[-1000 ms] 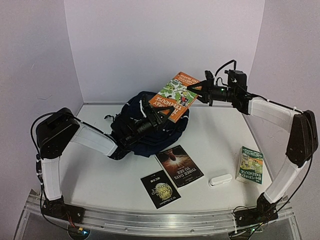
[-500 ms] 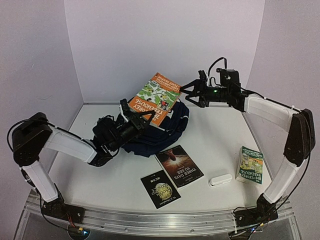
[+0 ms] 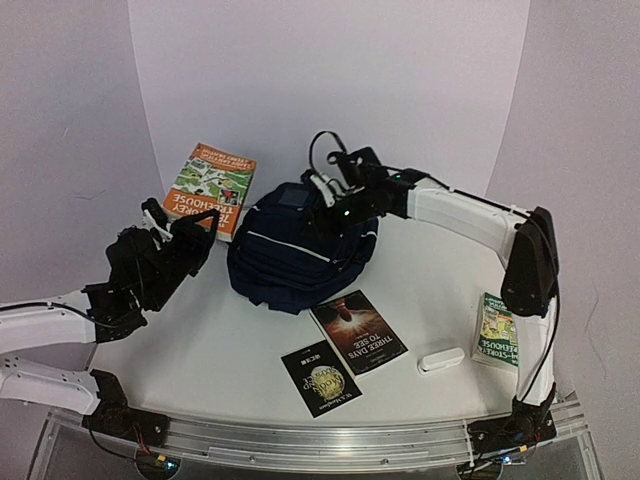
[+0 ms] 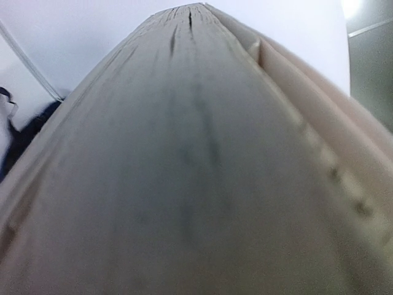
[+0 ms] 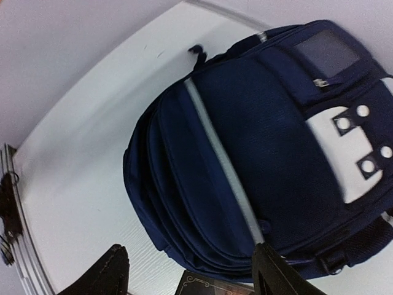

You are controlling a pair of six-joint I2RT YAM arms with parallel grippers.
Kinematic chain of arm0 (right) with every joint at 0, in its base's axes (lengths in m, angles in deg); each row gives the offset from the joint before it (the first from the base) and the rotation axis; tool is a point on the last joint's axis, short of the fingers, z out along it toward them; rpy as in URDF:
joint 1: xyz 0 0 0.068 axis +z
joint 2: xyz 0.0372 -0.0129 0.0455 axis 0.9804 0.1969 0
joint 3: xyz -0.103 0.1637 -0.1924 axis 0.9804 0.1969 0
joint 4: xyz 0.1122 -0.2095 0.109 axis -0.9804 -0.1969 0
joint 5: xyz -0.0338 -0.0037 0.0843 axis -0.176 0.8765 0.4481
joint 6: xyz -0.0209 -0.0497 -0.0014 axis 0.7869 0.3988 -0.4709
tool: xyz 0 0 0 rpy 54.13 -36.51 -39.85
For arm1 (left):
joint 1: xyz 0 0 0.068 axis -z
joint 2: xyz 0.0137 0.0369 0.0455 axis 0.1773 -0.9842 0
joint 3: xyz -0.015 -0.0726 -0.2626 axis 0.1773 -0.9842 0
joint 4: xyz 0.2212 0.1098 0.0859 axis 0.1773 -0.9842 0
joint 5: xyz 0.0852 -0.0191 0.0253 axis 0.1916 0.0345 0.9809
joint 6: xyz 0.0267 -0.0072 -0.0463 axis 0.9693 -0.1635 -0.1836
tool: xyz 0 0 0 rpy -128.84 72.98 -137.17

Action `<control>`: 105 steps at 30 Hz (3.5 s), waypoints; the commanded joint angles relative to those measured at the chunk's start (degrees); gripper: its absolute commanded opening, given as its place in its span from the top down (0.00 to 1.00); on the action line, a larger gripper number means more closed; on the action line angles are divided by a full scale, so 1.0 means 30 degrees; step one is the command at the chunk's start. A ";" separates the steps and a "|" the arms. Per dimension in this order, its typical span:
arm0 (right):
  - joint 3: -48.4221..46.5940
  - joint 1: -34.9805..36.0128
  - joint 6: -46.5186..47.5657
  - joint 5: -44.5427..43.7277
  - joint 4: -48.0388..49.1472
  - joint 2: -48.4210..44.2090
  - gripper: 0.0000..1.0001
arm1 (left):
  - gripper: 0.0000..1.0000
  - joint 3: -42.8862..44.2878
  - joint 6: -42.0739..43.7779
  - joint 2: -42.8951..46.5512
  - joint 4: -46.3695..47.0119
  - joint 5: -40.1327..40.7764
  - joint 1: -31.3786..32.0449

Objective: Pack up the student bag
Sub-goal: Place the book in the student bag.

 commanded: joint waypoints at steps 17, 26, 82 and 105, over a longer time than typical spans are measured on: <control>-0.6279 0.3826 0.4741 -0.4833 -0.1955 0.7403 0.40 | 1.00 -0.1535 -0.1884 0.5636 -0.7823 0.2216 0.0040; -0.6135 0.3795 0.5227 -0.6875 -0.1935 0.7579 0.64 | 1.00 -0.2270 -0.1914 0.6313 -0.8438 0.1225 0.0036; -1.0166 0.2488 0.3510 -0.5986 -0.1019 0.2922 1.00 | 1.00 -0.0044 -0.7062 -0.9672 1.0177 -0.5581 -0.0993; -0.9504 0.2475 0.3505 -0.5359 -0.1048 0.2630 1.00 | 0.59 0.6291 -0.9255 -1.5831 0.4317 -0.8996 -0.3842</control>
